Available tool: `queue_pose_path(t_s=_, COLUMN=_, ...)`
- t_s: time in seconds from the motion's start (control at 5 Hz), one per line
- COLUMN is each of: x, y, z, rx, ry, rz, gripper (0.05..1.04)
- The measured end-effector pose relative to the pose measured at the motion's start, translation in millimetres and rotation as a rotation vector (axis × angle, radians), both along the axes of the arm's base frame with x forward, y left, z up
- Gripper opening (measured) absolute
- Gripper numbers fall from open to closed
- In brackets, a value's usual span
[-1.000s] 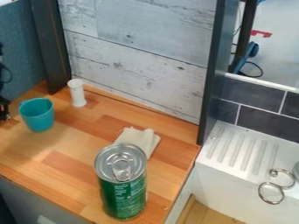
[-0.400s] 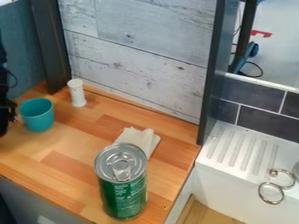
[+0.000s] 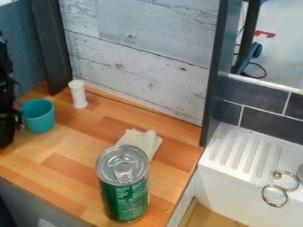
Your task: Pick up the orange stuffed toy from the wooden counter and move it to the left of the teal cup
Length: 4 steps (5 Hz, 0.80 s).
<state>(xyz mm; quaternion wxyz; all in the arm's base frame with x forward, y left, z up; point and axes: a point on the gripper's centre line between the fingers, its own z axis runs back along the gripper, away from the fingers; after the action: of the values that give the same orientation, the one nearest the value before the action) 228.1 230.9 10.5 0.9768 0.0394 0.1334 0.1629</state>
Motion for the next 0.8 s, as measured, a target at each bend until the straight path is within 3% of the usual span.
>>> queue_pose_path(t_s=0.2, x=-8.3, y=9.8, z=-0.9, rx=-0.008, ry=0.01, rz=0.027, gripper=0.683)
queue_pose_path(t_s=0.4, x=-15.2, y=12.7, z=-1.5, rx=-0.05, ry=-0.005, rz=0.043, gripper=0.943)
queue_pose_path(t_s=0.6, x=-11.3, y=10.1, z=6.8, rx=-0.095, ry=-0.063, rz=0.005, gripper=1.009)
queue_pose_path(t_s=0.8, x=-6.5, y=7.9, z=33.1, rx=-0.062, ry=-0.138, rz=0.012, gripper=1.003)
